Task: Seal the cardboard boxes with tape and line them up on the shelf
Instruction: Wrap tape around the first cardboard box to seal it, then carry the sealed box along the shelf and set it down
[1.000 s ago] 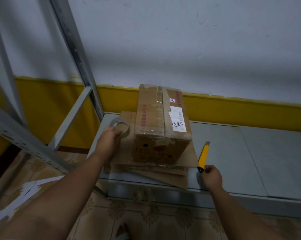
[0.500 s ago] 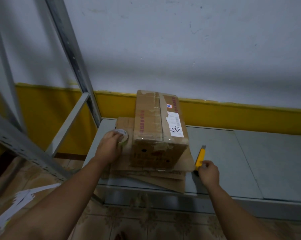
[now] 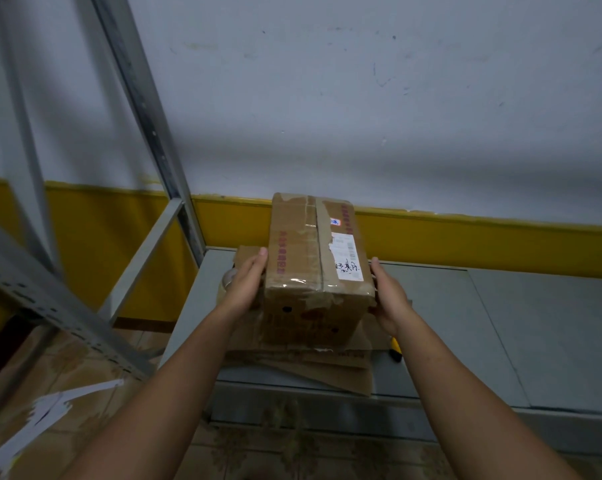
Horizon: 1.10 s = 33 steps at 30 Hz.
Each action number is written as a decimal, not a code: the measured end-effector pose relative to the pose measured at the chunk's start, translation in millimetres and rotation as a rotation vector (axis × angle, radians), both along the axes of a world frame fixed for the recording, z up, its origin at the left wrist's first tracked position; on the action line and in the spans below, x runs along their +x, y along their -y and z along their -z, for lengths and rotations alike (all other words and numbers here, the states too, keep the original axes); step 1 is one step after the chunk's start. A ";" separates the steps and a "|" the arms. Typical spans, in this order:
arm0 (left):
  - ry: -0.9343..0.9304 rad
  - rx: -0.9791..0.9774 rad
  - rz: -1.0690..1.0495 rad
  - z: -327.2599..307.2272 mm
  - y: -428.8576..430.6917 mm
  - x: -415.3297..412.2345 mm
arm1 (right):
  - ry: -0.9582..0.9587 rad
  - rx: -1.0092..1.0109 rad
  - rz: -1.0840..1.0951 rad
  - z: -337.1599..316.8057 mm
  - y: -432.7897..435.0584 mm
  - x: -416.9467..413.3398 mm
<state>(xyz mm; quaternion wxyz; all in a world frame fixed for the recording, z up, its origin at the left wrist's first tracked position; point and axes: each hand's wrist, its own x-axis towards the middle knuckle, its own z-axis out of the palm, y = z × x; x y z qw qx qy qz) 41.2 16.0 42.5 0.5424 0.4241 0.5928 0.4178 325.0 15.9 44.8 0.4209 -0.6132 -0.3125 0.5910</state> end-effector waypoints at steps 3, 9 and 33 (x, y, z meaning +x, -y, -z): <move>0.058 0.084 -0.096 2.9 24.4 8.1 | -0.053 -0.011 -0.038 4.4 7.6 -7.0; 0.040 0.207 -0.144 9.8 43.8 18.8 | -0.003 0.050 -0.035 7.8 27.1 -14.7; 0.101 0.197 -0.261 16.4 76.6 30.1 | 0.156 0.190 0.171 0.6 1.7 44.3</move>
